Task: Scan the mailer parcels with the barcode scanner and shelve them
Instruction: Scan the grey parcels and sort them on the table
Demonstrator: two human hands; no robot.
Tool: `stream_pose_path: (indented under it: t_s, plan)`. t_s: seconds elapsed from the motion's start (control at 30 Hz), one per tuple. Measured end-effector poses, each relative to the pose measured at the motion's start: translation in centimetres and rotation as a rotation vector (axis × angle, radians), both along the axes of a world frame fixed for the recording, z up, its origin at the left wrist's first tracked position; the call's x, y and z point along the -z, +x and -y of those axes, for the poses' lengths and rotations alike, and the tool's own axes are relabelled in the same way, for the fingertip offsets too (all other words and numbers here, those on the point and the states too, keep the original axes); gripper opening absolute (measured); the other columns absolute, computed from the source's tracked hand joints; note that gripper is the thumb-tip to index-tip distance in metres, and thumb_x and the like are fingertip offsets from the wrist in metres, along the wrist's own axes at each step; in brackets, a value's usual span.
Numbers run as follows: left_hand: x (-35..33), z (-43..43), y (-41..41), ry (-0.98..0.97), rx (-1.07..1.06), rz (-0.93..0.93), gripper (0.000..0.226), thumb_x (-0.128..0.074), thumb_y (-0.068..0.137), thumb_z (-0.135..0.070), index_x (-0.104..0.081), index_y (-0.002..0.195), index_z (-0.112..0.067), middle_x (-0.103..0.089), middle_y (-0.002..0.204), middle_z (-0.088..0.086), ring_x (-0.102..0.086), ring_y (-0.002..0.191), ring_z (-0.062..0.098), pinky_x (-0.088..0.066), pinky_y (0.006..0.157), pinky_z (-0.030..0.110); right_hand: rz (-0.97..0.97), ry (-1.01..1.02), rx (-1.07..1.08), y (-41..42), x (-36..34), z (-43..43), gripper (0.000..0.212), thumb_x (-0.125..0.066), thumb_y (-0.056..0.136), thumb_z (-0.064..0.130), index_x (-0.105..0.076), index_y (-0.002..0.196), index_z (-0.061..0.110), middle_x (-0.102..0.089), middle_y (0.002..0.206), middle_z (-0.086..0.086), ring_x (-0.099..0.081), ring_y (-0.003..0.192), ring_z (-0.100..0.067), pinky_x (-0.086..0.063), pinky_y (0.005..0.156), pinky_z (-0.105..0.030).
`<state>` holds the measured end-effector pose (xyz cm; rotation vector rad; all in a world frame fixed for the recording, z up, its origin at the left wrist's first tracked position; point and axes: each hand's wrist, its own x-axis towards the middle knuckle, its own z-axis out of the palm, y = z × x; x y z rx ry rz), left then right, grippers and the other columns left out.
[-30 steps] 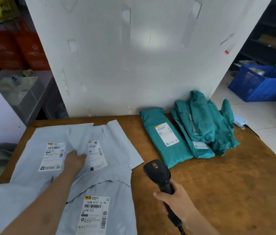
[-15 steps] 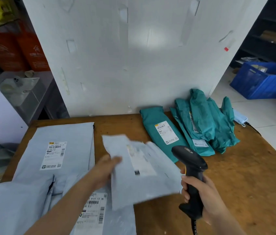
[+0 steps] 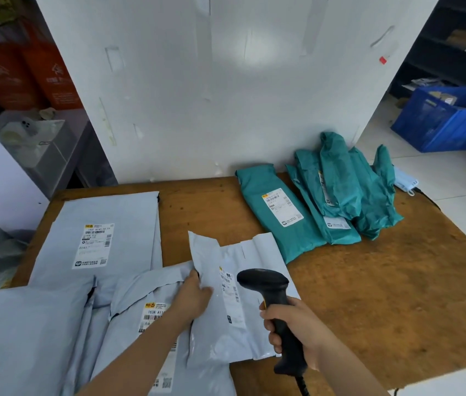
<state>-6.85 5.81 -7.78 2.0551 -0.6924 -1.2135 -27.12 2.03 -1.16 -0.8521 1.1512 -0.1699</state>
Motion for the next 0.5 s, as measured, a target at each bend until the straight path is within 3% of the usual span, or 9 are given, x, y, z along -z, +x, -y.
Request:
stream_pose_path:
  t_s: [0.1, 0.2, 0.3, 0.5]
  plan:
    - [-0.6, -0.6, 0.7, -0.060, -0.103, -0.333, 0.053, -0.048, 0.092, 0.001, -0.038, 0.140, -0.020, -0.058, 0.128, 0.008, -0.059, 0.108, 0.030, -0.049, 0.095, 0.047, 0.036, 0.036, 0.046, 0.0, 0.1, -0.2, 0.004, -0.059, 0.084, 0.003, -0.056, 0.084, 0.006, -0.050, 0.057, -0.008, -0.041, 0.042, -0.018, -0.037, 0.043, -0.024]
    - [-1.5, -1.7, 1.7, -0.139, -0.169, -0.584, 0.051, -0.049, 0.085, 0.015, -0.051, 0.123, -0.020, -0.068, 0.108, 0.011, -0.066, 0.094, 0.033, -0.056, 0.076, 0.046, 0.081, 0.066, 0.066, -0.6, -0.3, -0.2, 0.004, -0.058, 0.085, 0.005, -0.055, 0.085, 0.007, -0.049, 0.059, -0.008, -0.041, 0.043, -0.018, -0.036, 0.043, -0.024]
    - [-2.1, -3.8, 2.7, -0.196, -0.163, -0.612, 0.045, -0.051, 0.083, 0.015, -0.059, 0.110, -0.020, -0.074, 0.096, 0.009, -0.070, 0.086, 0.031, -0.059, 0.064, 0.039, 0.115, 0.060, 0.045, -1.0, -0.8, -0.3, 0.006, -0.059, 0.084, 0.005, -0.055, 0.087, 0.007, -0.049, 0.060, -0.009, -0.041, 0.044, -0.018, -0.035, 0.043, -0.024]
    - [-1.1, -8.1, 4.5, -0.226, -0.245, -0.459, 0.037, -0.055, 0.084, 0.012, -0.062, 0.109, -0.015, -0.074, 0.098, 0.012, -0.070, 0.089, 0.033, -0.057, 0.071, 0.040, 0.069, 0.054, -0.098, 0.6, -0.7, -1.4, 0.007, -0.060, 0.083, 0.004, -0.055, 0.088, 0.006, -0.050, 0.059, -0.009, -0.042, 0.044, -0.018, -0.036, 0.045, -0.026]
